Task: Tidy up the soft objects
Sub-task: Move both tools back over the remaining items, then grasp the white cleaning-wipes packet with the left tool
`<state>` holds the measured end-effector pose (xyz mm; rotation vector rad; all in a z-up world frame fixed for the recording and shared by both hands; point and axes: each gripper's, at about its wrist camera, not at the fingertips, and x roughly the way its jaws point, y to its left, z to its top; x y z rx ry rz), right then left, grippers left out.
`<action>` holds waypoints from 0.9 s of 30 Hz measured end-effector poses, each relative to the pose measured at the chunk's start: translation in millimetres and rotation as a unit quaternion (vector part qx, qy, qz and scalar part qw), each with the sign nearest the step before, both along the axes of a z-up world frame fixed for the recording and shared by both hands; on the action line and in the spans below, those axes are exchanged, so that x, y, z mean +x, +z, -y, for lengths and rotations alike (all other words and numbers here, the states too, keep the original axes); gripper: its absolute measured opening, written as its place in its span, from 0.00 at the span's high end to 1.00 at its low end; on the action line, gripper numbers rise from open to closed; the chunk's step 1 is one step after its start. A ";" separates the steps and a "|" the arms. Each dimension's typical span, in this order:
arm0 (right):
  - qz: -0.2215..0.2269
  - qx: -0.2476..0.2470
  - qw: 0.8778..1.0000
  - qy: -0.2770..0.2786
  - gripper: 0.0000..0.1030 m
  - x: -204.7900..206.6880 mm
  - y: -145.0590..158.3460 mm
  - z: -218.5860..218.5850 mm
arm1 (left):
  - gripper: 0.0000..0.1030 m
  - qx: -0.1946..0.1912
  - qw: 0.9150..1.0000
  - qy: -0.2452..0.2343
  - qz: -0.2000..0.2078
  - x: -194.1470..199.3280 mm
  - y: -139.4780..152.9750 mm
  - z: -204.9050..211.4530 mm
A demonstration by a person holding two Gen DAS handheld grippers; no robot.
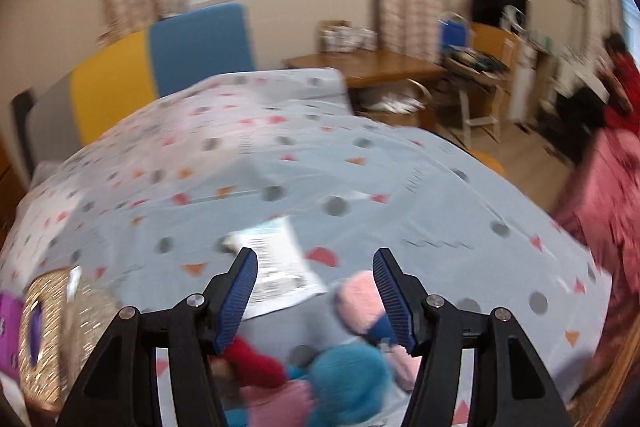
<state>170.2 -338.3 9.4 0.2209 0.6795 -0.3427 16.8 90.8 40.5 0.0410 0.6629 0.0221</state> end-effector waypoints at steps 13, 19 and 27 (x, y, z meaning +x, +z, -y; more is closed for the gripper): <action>-0.012 0.155 0.984 -0.090 0.41 -15.9 -24.2 56.5 | 0.01 -0.011 0.997 -0.076 0.017 25.9 29.5 63.7; -0.019 0.205 0.969 -0.139 0.41 -27.4 -36.1 76.4 | 0.01 -0.001 0.990 -0.139 0.027 43.5 45.7 107.9; 0.006 0.227 0.962 -0.151 0.41 -37.7 -33.2 84.0 | 0.02 -0.030 0.977 -0.208 -0.029 90.1 47.0 185.3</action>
